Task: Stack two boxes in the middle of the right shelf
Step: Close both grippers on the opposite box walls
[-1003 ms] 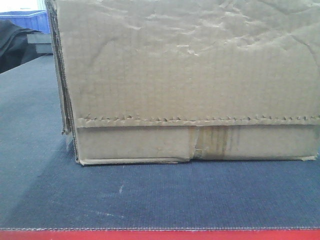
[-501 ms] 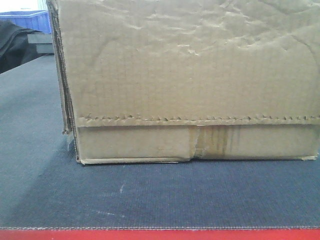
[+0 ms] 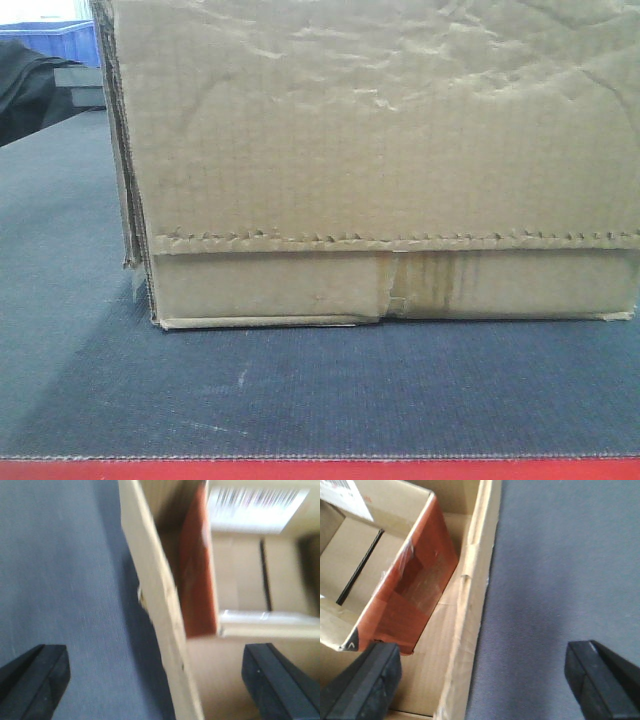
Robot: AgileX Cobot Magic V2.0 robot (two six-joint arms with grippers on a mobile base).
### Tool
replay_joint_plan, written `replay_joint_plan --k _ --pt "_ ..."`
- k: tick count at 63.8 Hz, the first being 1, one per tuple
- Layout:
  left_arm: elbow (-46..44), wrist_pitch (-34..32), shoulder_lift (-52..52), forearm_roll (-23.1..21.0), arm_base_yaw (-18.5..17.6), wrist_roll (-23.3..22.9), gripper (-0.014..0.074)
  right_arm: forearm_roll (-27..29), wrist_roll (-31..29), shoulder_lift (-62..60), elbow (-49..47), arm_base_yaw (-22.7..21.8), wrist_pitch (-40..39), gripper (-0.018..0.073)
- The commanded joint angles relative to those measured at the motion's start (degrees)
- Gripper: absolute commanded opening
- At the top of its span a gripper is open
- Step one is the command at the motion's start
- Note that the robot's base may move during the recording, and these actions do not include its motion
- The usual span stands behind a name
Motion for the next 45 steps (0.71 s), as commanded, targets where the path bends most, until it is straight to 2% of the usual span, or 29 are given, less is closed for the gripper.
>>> replay_joint_plan --k 1,10,27,31,35,38,42,45 --pt "2.5 -0.4 -0.1 -1.3 -0.2 0.1 0.0599 0.6 -1.0 1.7 -0.6 1.1 -0.2 0.0570" --pt "5.2 -0.4 0.6 -2.0 -0.2 0.1 0.0599 0.5 -1.0 5.9 -0.6 2.5 -0.2 0.0570" --pt "5.2 -0.4 4.1 -2.2 -0.2 0.1 0.0599 0.5 -1.0 11.2 -0.6 2.5 -0.2 0.0570" --pt "5.2 -0.4 4.8 -2.2 -0.2 0.1 0.0595 0.5 -1.0 11.3 -0.6 2.5 -0.6 0.0547" --pt "5.2 -0.4 4.9 -2.3 -0.2 0.1 0.0556 0.5 -1.0 11.3 -0.6 2.5 -1.2 0.0480" --pt "5.2 -0.4 4.9 -2.3 -0.2 0.1 0.0498 0.5 -1.0 11.3 -0.6 2.5 -1.3 0.0386" --pt "5.2 -0.4 4.9 -2.3 -0.2 0.1 0.0365 0.5 -1.0 11.3 -0.6 2.5 -1.3 0.0242" --pt "5.2 -0.4 4.9 -2.3 -0.2 0.1 0.0253 0.5 -1.0 11.3 -0.6 2.5 -1.3 0.0100"
